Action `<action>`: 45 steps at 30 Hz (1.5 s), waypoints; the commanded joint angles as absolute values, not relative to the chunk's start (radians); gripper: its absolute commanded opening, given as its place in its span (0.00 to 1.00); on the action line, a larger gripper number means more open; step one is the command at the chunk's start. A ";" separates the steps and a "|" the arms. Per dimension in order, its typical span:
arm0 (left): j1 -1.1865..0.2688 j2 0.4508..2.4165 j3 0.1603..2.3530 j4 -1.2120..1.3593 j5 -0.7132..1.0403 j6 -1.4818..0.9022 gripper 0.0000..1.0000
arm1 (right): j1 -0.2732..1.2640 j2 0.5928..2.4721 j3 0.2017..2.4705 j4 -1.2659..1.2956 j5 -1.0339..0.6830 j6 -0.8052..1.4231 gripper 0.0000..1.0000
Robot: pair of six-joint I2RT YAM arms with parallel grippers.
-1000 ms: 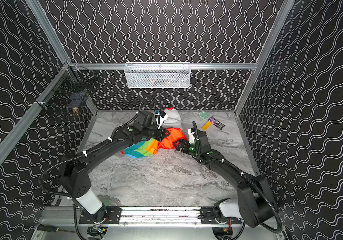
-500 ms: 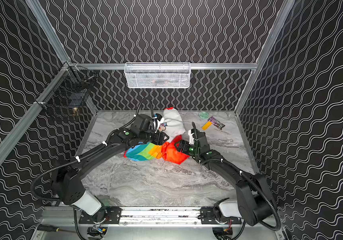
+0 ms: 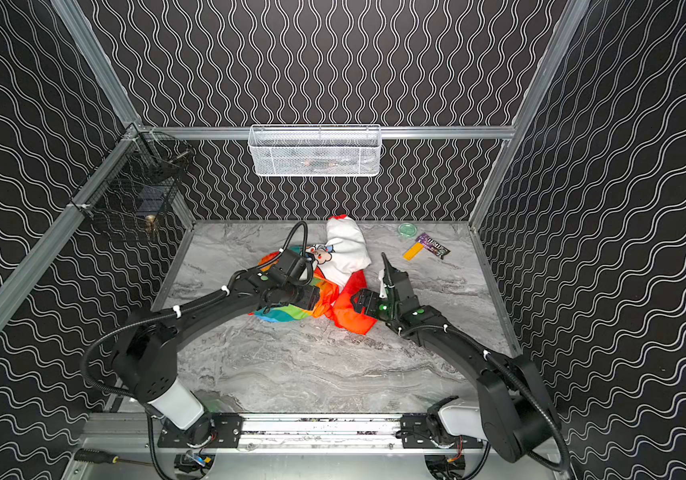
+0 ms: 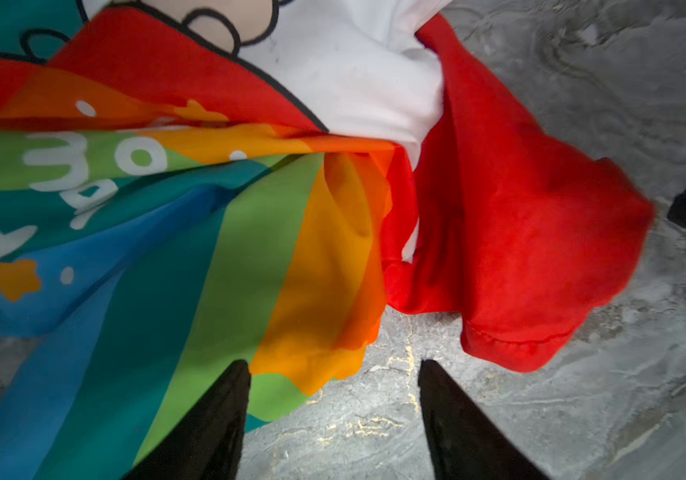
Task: Zip up the jacket
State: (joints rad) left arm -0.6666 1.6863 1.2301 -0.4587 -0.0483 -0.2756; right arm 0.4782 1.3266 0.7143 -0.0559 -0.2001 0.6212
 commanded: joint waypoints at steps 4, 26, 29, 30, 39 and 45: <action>-0.666 1.775 1.260 -0.419 -0.052 -0.283 0.68 | 0.532 1.408 0.756 -0.053 -0.165 0.651 0.92; -0.637 1.663 1.329 -0.511 -0.099 -0.258 0.00 | 0.537 1.388 0.892 -0.190 -0.069 0.657 0.00; -0.616 1.632 1.335 -0.515 -0.090 -0.260 0.00 | 0.533 1.340 0.922 -0.220 -0.048 0.643 0.00; -0.608 1.624 1.335 -0.517 -0.083 -0.263 0.00 | 0.531 1.325 0.932 -0.230 -0.040 0.638 0.00; -0.523 1.586 1.327 -0.515 -0.004 -0.286 0.00 | 0.476 1.185 1.044 -0.307 -0.032 0.577 0.00; -0.509 1.570 1.307 -0.502 0.024 -0.296 0.00 | 0.397 1.138 1.160 -0.353 -0.078 0.534 0.00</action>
State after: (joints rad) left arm -0.5133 1.5795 1.3140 -0.5156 -0.0044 -0.2855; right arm 0.4271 1.1538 1.1183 -0.3286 -0.0509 0.5655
